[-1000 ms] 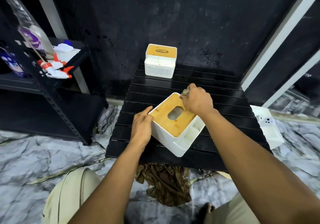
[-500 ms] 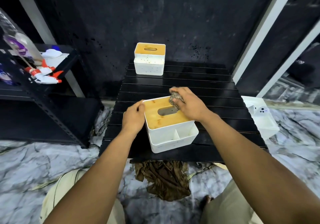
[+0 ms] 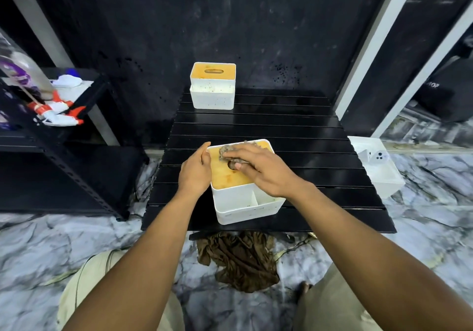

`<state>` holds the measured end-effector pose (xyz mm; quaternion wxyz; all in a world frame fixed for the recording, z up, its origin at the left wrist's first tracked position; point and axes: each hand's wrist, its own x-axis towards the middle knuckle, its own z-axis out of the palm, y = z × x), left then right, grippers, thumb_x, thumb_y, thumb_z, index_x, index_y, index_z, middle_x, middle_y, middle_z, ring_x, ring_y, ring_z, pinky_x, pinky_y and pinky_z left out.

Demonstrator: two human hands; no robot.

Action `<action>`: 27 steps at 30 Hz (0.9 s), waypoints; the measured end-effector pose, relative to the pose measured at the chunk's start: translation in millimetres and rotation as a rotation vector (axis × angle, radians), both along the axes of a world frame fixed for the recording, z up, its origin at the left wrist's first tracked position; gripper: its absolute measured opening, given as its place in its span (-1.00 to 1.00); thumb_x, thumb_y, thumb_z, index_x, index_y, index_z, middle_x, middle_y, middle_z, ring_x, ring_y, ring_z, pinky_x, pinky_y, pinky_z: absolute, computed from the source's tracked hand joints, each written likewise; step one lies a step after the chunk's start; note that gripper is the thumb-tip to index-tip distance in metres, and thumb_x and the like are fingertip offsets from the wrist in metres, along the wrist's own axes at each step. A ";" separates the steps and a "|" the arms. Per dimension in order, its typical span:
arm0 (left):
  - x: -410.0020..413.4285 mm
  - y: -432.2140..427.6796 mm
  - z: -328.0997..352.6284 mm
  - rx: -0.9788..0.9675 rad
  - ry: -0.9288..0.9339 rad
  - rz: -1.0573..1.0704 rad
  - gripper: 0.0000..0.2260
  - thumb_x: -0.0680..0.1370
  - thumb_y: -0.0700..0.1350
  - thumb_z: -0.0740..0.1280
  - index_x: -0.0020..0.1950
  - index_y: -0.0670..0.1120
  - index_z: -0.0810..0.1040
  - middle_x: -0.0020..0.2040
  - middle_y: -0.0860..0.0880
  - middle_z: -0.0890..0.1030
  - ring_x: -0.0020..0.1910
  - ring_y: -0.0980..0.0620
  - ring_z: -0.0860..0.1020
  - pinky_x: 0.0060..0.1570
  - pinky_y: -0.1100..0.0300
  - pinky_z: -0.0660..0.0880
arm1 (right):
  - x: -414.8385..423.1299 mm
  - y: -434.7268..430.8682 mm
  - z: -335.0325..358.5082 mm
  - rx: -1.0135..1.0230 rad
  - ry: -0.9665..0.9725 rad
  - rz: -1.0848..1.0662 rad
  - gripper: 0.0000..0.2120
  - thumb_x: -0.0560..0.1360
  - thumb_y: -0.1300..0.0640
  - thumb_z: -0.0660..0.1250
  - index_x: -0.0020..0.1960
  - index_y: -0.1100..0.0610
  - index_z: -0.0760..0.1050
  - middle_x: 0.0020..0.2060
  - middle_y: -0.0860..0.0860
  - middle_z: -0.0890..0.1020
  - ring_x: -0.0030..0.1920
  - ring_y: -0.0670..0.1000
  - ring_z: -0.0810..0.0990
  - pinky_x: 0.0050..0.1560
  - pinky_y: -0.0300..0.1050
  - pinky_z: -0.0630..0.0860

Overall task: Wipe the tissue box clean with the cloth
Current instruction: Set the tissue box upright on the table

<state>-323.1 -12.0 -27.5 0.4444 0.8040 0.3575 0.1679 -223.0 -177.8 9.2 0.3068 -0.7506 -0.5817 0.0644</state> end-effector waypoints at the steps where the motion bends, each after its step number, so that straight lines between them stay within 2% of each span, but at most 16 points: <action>1: 0.2 0.3 -0.7 0.004 -0.003 0.001 -0.64 0.69 0.01 0.05 0.46 0.11 0.41 0.35 -0.04 0.54 0.35 -0.10 0.45 0.32 0.00 0.38 | -2.5 -7.8 2.8 0.030 0.077 -0.007 -0.69 0.64 0.08 0.19 0.37 -0.06 0.45 0.32 -0.16 0.49 0.35 -0.14 0.41 0.39 -0.08 0.33; 4: 1.4 0.2 -1.7 0.014 -0.015 0.006 -0.64 0.68 0.03 0.04 0.44 0.12 0.43 0.32 -0.02 0.57 0.34 -0.11 0.45 0.33 -0.05 0.38 | -8.5 -32.3 6.8 0.077 0.371 0.009 -0.73 0.62 0.17 0.25 0.29 0.03 0.55 0.22 -0.10 0.56 0.29 -0.07 0.50 0.33 -0.11 0.41; 5: 1.7 -0.2 -1.5 0.018 -0.017 0.012 -0.64 0.69 0.03 0.04 0.45 0.13 0.42 0.32 -0.02 0.57 0.35 -0.12 0.44 0.34 -0.07 0.37 | -10.0 -38.1 7.1 0.070 0.406 0.014 -0.74 0.61 0.19 0.26 0.26 0.06 0.56 0.20 -0.10 0.57 0.28 -0.07 0.50 0.33 -0.13 0.40; 8: 1.1 -1.2 0.8 0.044 0.002 0.010 -0.64 0.69 0.02 0.04 0.46 0.14 0.41 0.34 -0.02 0.55 0.38 -0.12 0.41 0.36 -0.08 0.35 | -6.5 -47.6 -1.4 0.089 0.216 -0.085 -0.74 0.57 0.19 0.30 0.24 0.01 0.57 0.16 -0.12 0.56 0.24 -0.10 0.44 0.31 -0.14 0.36; 11: -1.1 -1.1 4.0 0.049 0.025 -0.015 -0.63 0.69 0.02 0.03 0.47 0.15 0.39 0.38 -0.01 0.53 0.41 -0.12 0.39 0.38 -0.04 0.32 | -8.1 -42.3 -11.4 0.143 -0.076 -0.359 -0.62 0.50 0.32 0.29 0.25 0.02 0.54 0.18 -0.04 0.52 0.26 -0.03 0.39 0.28 0.02 0.42; 12: -1.2 -1.8 4.7 0.049 0.027 -0.014 -0.63 0.69 0.02 0.02 0.48 0.14 0.38 0.38 -0.02 0.52 0.41 -0.12 0.38 0.39 -0.02 0.31 | -13.8 -37.4 -12.1 0.144 -0.122 -0.405 -0.58 0.48 0.37 0.28 0.25 0.04 0.54 0.18 -0.01 0.51 0.25 -0.03 0.38 0.28 -0.01 0.43; 14: -1.6 -4.7 7.2 0.070 0.030 -0.001 -0.63 0.70 0.00 0.02 0.48 0.12 0.38 0.37 -0.05 0.53 0.40 -0.14 0.39 0.38 0.00 0.30 | -35.2 -25.8 -8.7 0.149 -0.131 -0.284 -0.61 0.49 0.37 0.28 0.25 0.06 0.54 0.19 0.01 0.52 0.21 -0.06 0.41 0.29 -0.20 0.39; 16: -2.5 -5.2 8.1 0.117 0.021 -0.019 -0.63 0.70 -0.03 0.03 0.47 0.08 0.40 0.34 -0.09 0.55 0.34 -0.15 0.44 0.35 -0.03 0.33 | -60.1 -17.0 -5.6 0.072 -0.135 -0.114 -0.64 0.54 0.29 0.25 0.29 0.02 0.50 0.23 -0.02 0.48 0.23 -0.02 0.40 0.26 -0.16 0.35; 18: -3.7 -2.9 7.8 0.159 0.017 -0.055 -0.64 0.70 -0.04 0.04 0.46 0.06 0.42 0.33 -0.10 0.56 0.31 -0.14 0.47 0.32 -0.07 0.34 | -70.2 -18.3 -6.1 0.028 -0.150 -0.060 -0.58 0.53 0.31 0.24 0.31 -0.02 0.45 0.24 -0.04 0.46 0.25 -0.01 0.36 0.22 -0.12 0.31; 20: -5.1 -0.3 5.8 0.167 0.025 -0.062 -0.64 0.69 -0.03 0.03 0.45 0.08 0.42 0.36 -0.07 0.54 0.34 -0.13 0.45 0.35 -0.10 0.32 | -62.4 -29.8 -8.0 0.063 -0.149 -0.123 -0.54 0.49 0.37 0.26 0.30 -0.02 0.47 0.18 -0.06 0.49 0.22 -0.03 0.39 0.23 -0.10 0.35; 24: -6.7 -1.4 4.5 0.146 0.023 -0.082 -0.63 0.69 -0.01 0.02 0.47 0.06 0.40 0.42 -0.03 0.48 0.41 -0.11 0.40 0.41 -0.14 0.26 | -39.1 -54.2 -15.9 0.082 -0.218 -0.443 -0.51 0.40 0.44 0.28 0.22 0.04 0.52 0.13 -0.04 0.52 0.25 0.05 0.42 0.24 0.09 0.41; 27: -7.9 -3.7 10.8 0.270 0.136 -0.161 -0.59 0.69 -0.10 0.01 0.56 0.05 0.23 0.56 0.03 0.26 0.53 -0.07 0.21 0.50 -0.27 -0.02 | -52.1 -55.9 -21.4 0.153 -0.185 -0.578 -0.51 0.41 0.45 0.28 0.23 0.04 0.50 0.19 -0.03 0.48 0.33 0.08 0.38 0.34 0.08 0.37</action>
